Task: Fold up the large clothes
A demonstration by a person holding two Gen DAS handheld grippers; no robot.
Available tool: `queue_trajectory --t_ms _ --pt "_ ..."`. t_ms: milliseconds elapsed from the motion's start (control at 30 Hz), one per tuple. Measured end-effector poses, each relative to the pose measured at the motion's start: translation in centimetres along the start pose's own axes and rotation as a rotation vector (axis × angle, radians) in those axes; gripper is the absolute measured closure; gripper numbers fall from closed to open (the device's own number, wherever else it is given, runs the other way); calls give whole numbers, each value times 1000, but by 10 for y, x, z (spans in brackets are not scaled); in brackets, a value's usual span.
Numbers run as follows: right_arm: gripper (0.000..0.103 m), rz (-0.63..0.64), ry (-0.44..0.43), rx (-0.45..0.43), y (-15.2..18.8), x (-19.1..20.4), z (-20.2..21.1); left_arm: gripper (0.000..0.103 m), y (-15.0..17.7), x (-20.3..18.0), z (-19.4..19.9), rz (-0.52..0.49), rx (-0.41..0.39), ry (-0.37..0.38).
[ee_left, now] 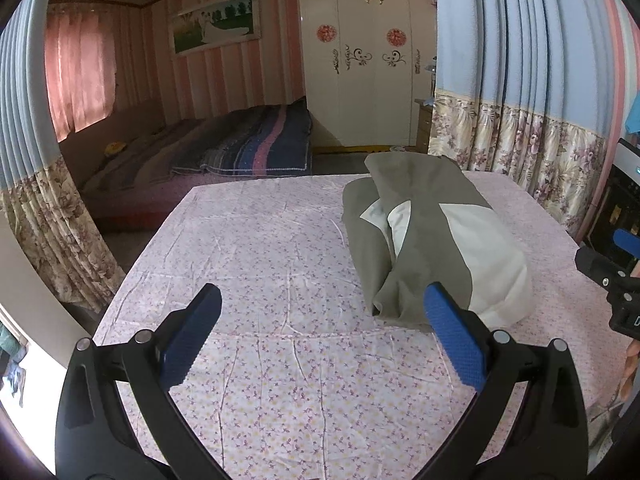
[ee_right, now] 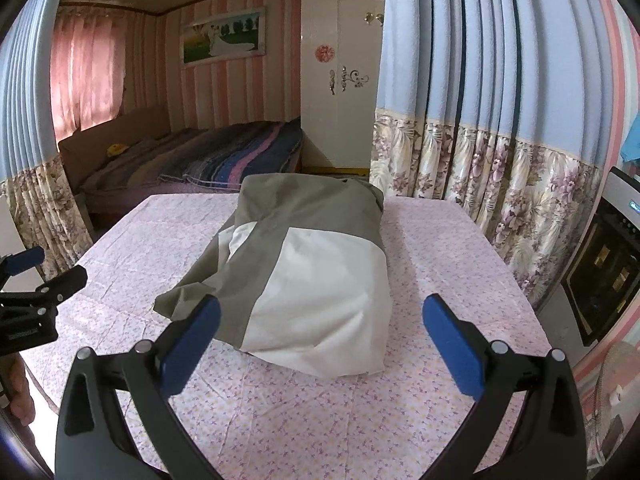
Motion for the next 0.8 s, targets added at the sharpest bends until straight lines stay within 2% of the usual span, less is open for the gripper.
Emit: queue_trajectory --t_ms 800 --pt "2 -2 22 10 3 -1 -3 3 1 1 -6 3 11 -33"
Point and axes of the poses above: each gripper's, at about its wrist camera, not at the fingertips, and z roughly against the way its jaws point, x to its left, y to its underside, the point moved 7 cm from there along -z, roughly the way its jaws point, and after that the axes turned 4 degrees about -y, right-handed, at the moved point
